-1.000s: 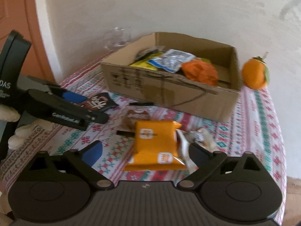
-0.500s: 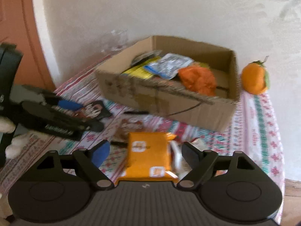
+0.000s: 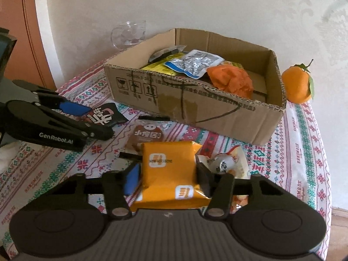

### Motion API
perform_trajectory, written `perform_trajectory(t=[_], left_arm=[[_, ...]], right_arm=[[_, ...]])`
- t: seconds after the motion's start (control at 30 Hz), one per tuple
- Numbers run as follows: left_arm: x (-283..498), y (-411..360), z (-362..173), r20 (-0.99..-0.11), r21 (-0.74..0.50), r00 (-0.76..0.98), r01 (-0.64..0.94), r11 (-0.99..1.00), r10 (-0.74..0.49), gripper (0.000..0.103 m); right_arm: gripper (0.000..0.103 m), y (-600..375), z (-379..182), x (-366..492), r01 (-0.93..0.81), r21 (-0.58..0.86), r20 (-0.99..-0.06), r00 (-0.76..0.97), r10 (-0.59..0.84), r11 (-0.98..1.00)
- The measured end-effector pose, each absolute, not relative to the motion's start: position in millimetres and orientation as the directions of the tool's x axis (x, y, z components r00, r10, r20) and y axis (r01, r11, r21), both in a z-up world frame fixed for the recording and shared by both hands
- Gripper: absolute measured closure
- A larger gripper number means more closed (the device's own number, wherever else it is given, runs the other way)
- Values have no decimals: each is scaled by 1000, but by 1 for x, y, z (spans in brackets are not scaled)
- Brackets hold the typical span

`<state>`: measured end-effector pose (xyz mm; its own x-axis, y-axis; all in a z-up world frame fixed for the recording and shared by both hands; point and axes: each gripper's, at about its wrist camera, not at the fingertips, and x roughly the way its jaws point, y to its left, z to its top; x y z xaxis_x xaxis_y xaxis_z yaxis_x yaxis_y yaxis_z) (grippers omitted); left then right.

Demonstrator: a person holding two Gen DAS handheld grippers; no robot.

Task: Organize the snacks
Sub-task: 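Grasp the black-red printed packet with the left tool while the right tool grasps the orange-yellow packet, then drop the orange-yellow packet into the box with the right tool while the left tool holds the black packet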

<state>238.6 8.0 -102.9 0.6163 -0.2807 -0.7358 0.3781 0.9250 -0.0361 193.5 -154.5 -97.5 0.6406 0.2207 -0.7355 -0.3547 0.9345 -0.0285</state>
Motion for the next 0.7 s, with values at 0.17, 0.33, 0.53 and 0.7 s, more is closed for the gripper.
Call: perform_trajectory(t=[0.17,0.33,0.53,0.7], left_arm=[[238,9,-101,-747,-52,599,380,924,-288,56],[231,9,-96,-751,-64,587,390,919,-301,56],[220,11,-81,-745,-72,585,409,910,-321,56],[210,17,-67,-735,-81,586,424,902,-341,56]], right_arm=[[49,-155,-96,192,-350,-27,-736,641,219,936],[49,-156,-88,186,-353,-24,-728,648,226,935],[49,-158,-73,180,-361,-24,-718,656,235,932],[49,-160,-53,177,-373,-33,-695,676,247,927]])
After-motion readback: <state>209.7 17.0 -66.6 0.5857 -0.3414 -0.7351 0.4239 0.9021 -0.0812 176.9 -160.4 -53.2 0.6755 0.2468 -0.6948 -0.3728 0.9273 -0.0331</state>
